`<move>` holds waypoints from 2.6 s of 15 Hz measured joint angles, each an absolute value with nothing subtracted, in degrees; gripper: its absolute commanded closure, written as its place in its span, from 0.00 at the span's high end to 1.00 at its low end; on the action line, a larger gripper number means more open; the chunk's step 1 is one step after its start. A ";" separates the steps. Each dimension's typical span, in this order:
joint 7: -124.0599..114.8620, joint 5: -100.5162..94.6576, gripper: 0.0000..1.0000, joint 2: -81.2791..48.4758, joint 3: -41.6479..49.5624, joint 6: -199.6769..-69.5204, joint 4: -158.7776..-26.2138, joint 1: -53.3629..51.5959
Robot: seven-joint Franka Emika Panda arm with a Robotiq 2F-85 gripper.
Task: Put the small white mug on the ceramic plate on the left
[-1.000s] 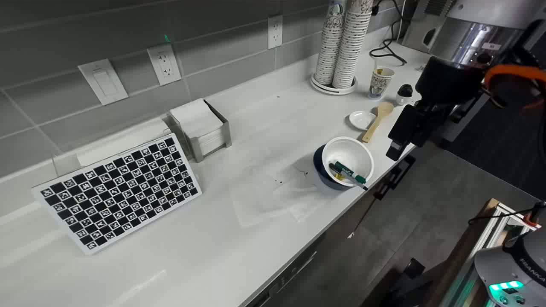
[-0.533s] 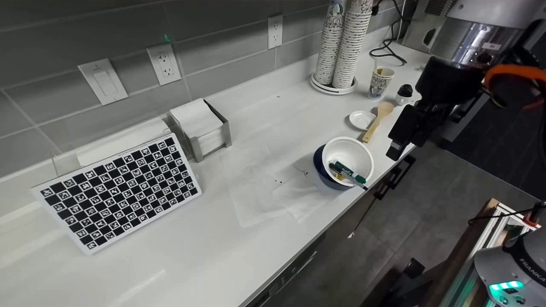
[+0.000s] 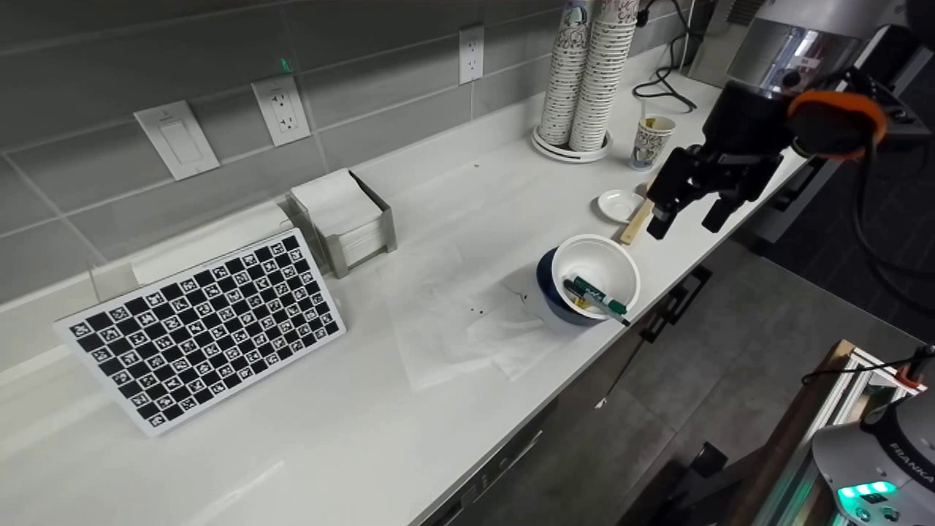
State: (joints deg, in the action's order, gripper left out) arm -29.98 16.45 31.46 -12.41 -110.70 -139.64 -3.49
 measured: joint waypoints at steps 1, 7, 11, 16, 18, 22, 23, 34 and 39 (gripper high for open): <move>-30.31 16.15 1.00 30.50 -11.40 -111.85 -139.62 -1.51; -35.56 14.31 1.00 21.03 -5.67 -120.31 -137.13 7.81; -42.44 14.27 1.00 15.90 -4.12 -121.82 -133.41 8.94; -43.51 14.27 1.00 15.04 -4.10 -121.82 -132.56 8.92; -43.56 14.27 1.00 15.04 -4.10 -121.82 -132.56 8.92; -43.96 13.96 1.00 14.98 -3.92 -121.91 -132.59 8.88; -45.49 12.15 1.00 14.78 -3.63 -122.73 -132.67 8.99; -69.09 -15.43 1.00 -6.28 8.18 -133.95 -126.65 15.50; -68.96 -15.40 1.00 -7.86 9.82 -134.11 -125.71 14.08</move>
State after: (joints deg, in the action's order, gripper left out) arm -68.96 -15.40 -7.86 9.82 -134.11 -125.71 14.08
